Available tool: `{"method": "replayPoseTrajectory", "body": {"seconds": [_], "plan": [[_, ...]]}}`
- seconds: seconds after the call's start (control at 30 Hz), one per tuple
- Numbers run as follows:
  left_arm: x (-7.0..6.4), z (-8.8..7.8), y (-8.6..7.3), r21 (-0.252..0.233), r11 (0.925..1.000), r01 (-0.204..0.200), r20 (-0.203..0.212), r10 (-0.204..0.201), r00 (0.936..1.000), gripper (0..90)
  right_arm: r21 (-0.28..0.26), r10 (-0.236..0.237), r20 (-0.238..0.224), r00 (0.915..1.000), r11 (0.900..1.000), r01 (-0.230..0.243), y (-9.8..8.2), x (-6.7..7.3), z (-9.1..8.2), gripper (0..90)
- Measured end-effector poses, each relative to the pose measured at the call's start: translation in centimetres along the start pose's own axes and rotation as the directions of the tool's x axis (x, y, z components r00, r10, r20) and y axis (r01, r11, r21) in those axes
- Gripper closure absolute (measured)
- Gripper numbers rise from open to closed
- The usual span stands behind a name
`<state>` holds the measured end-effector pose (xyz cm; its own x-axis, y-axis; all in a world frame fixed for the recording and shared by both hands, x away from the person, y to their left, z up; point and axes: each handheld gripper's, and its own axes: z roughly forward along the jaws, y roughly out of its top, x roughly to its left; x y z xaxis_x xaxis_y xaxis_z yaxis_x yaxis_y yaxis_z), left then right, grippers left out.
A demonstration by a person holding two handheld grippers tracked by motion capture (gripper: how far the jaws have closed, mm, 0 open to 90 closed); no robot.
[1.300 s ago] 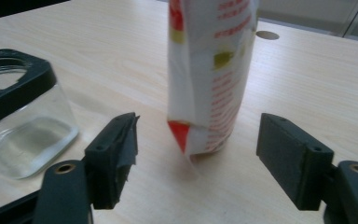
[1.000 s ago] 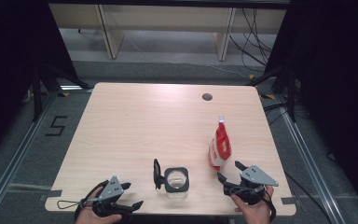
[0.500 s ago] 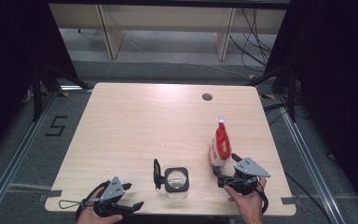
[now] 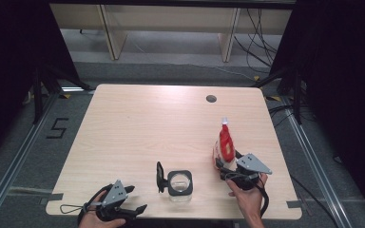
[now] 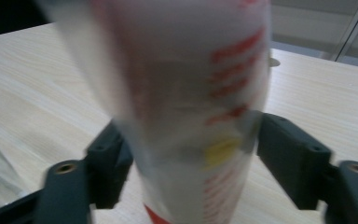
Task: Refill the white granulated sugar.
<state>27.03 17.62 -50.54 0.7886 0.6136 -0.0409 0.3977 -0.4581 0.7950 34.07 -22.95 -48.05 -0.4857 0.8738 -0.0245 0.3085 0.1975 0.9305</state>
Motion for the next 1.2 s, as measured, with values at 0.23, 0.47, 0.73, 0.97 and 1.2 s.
{"method": "replayPoseTrajectory", "body": {"seconds": [0.23, 0.47, 0.73, 0.97, 1.2], "plan": [[0.0, 0.1, 0.0, -0.005, 0.9998, 0.017, -0.014, -0.017, 0.9998, 22.5, 0.020, -0.030, -0.052, 0.9982, 0.999, 0.031, 0.3, -0.9, -0.1, 35.1], [0.1, -0.1, 0.1, -0.005, 0.9999, 0.014, -0.006, -0.014, 0.9999, 23.3, 0.043, -0.059, -0.157, 0.9858, 0.997, 0.066, 0.9, -2.9, 0.2, 37.7], [0.0, -0.2, 0.1, -0.034, 0.9992, 0.020, 0.001, -0.020, 0.9998, 23.8, 0.004, -0.020, -0.144, 0.9894, 1.000, 0.021, 0.4, -3.3, 0.3, 30.5], [-0.1, -0.1, 0.2, -0.032, 0.9995, -0.005, 0.003, 0.005, 1.0000, 24.0, -0.028, 0.130, -0.086, 0.9878, 0.991, -0.133, -0.4, -1.9, 1.0, 22.8], [-0.3, 0.1, 0.1, -0.033, 0.9994, 0.006, 0.006, -0.006, 1.0000, 24.0, -0.051, 0.128, -0.069, 0.9893, 0.990, -0.132, -0.8, -2.0, 1.6, 22.4]]}}
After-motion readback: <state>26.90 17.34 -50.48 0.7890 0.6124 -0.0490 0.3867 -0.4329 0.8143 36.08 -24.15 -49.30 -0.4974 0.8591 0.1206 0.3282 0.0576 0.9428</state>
